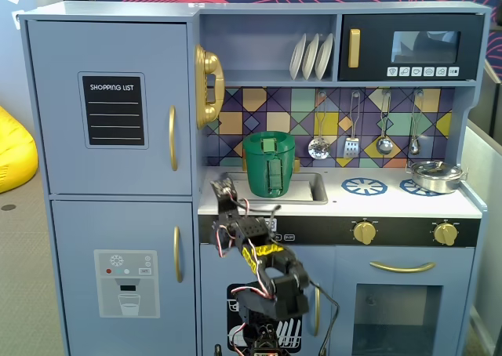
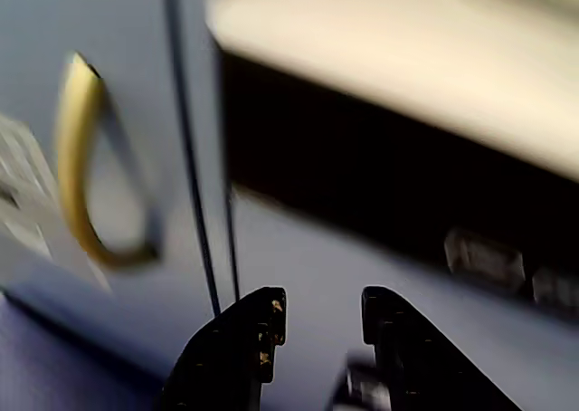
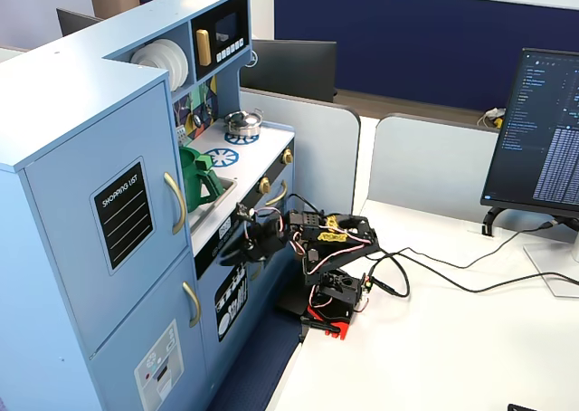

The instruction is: Close the left cabinet door

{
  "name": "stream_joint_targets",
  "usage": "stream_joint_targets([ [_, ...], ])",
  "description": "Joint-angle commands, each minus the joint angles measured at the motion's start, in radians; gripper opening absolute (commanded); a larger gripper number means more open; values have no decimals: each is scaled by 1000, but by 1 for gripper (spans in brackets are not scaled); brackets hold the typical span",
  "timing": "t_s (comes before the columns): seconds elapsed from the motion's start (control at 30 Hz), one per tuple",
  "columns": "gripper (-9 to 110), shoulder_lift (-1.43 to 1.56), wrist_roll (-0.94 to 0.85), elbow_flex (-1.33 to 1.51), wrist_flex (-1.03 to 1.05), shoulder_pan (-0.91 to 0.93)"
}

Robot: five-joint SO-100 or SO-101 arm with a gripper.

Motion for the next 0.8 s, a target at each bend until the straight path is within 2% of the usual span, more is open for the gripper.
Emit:
stream_joint_targets([
  [0.0,0,112,21,67,112,120],
  [0.47,0,322,107,331,647,405],
  [0.77,0,399,189,374,891,437],
])
